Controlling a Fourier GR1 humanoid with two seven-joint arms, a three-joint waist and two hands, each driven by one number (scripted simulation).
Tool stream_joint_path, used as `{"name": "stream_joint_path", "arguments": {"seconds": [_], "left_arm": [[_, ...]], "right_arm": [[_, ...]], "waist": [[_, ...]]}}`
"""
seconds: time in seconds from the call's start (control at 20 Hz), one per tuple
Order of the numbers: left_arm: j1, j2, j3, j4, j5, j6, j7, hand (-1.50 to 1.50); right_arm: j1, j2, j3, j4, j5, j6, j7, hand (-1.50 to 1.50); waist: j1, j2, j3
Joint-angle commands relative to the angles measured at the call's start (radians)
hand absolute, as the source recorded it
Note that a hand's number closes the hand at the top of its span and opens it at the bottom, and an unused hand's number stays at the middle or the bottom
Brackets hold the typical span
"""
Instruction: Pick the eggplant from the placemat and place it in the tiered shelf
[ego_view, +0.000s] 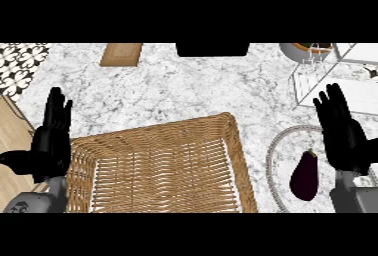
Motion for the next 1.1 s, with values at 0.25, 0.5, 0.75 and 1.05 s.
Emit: {"name": "stream_joint_path", "arguments": {"seconds": [0.25,0.5,0.75,1.05], "left_arm": [[0.146,0.045,-0.021,0.102,0.069,-0.091,0.203,0.0],[0.182,0.067,-0.019,0.045,0.148,-0.16,0.298,0.0],[0.152,0.09,-0.007,0.056,0.177,-0.207,0.357,0.0],[0.138,0.083,-0.02,0.058,0.169,-0.226,0.374,0.0]], "right_arm": [[0.164,-0.29,-0.189,0.001,0.245,-0.196,0.003,1.5],[0.379,-0.269,-0.211,0.129,0.264,-0.272,0.151,-1.5],[0.466,-0.276,-0.156,-0.025,0.269,-0.207,0.131,-1.5],[0.531,-0.345,-0.093,-0.229,0.245,-0.106,0.279,-1.5]], "waist": [[-0.133,0.015,-0.058],[-0.125,0.014,-0.05],[-0.104,0.008,-0.05],[-0.081,0.012,-0.053]]}}
